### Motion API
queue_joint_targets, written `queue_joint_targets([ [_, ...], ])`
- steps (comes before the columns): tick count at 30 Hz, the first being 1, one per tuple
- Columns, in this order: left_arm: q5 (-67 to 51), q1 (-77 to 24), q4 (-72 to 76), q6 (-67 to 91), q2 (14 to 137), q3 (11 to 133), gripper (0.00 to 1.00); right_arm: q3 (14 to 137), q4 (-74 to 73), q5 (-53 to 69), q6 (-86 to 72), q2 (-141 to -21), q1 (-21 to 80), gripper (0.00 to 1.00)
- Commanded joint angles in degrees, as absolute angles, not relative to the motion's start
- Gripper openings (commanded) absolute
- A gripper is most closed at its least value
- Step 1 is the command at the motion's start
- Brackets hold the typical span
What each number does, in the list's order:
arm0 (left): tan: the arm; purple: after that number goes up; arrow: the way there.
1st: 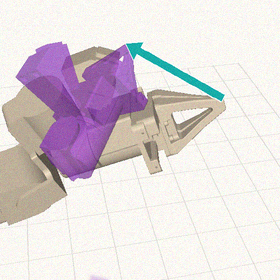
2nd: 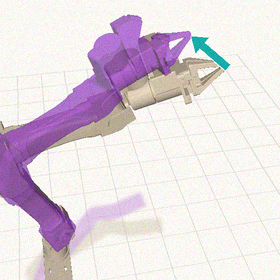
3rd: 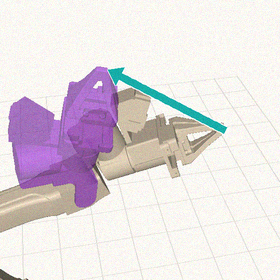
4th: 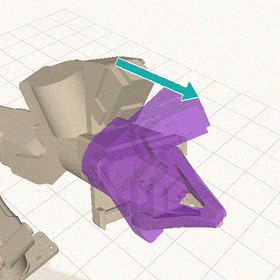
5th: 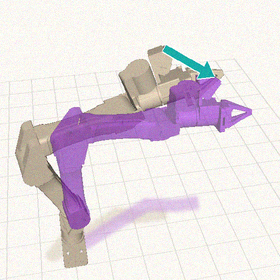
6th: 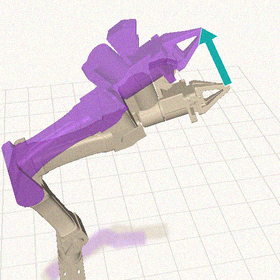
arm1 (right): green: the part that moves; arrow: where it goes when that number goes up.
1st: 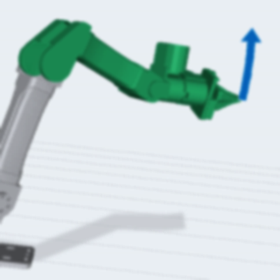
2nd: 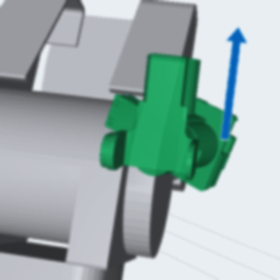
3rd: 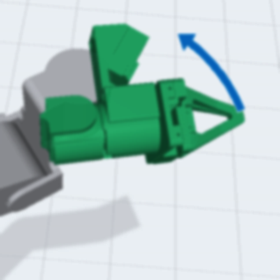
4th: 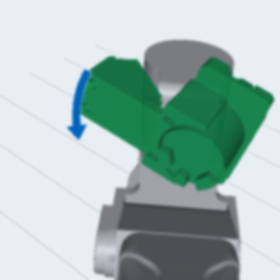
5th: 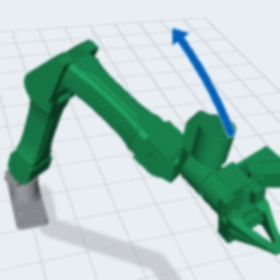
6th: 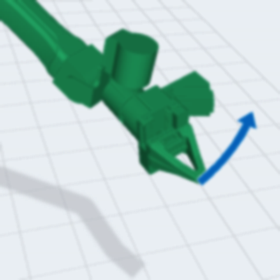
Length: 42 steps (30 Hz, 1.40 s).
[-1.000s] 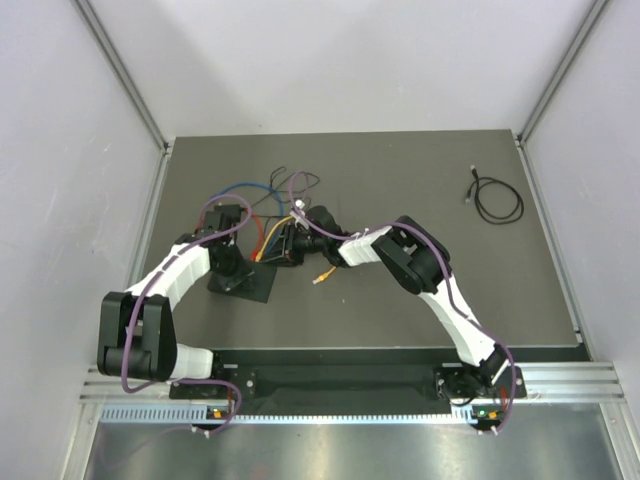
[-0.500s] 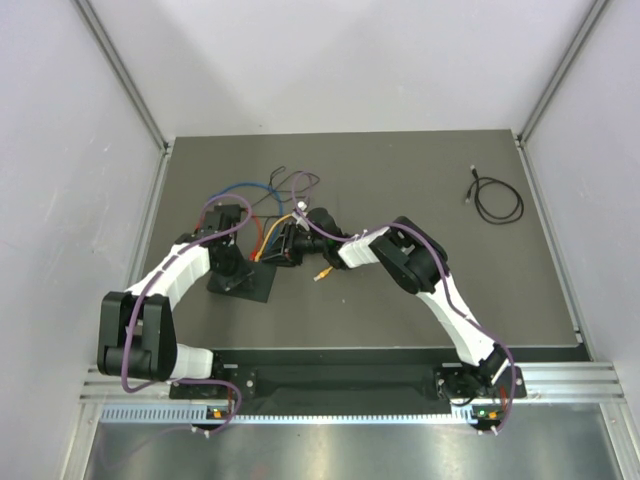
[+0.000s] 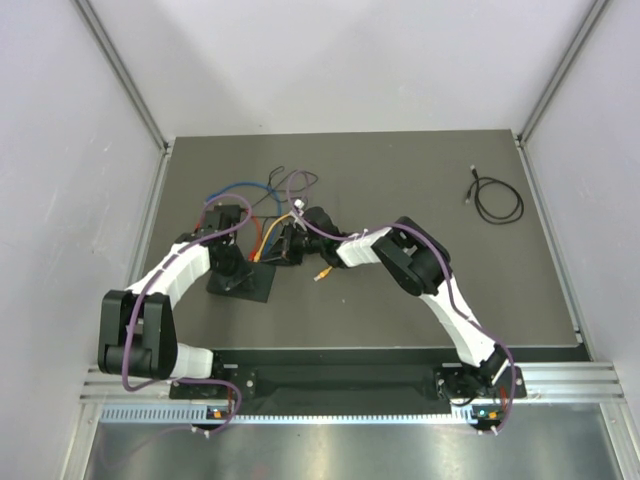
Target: Pull the plug from the switch port
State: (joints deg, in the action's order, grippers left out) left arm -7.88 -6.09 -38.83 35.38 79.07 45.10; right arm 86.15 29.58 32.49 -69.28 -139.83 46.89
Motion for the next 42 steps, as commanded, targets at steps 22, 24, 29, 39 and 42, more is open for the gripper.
queue_joint_targets([
  [22,-2.9,-5.54,-41.75,36.74,82.26,45.53,0.0,90.93,20.79,24.18,-71.33,-138.61,42.98,0.0],
  [24,-3.08,-5.54,-41.84,36.83,82.27,45.53,0.0,93.07,13.2,20.58,-61.82,-138.08,43.33,0.0],
  [29,-3.69,-5.54,-41.22,37.18,81.74,45.0,0.0,95.37,8.78,17.65,-51.15,-137.46,43.77,0.0],
  [39,-4.04,-5.54,-41.13,35.16,79.81,46.4,0.0,86.94,2.99,30.57,-50.89,-124.22,42.1,0.0],
  [42,-3.78,-5.54,-41.22,34.63,79.45,47.55,0.0,81.05,0.18,35.4,-50.36,-119.03,40.43,0.0],
])
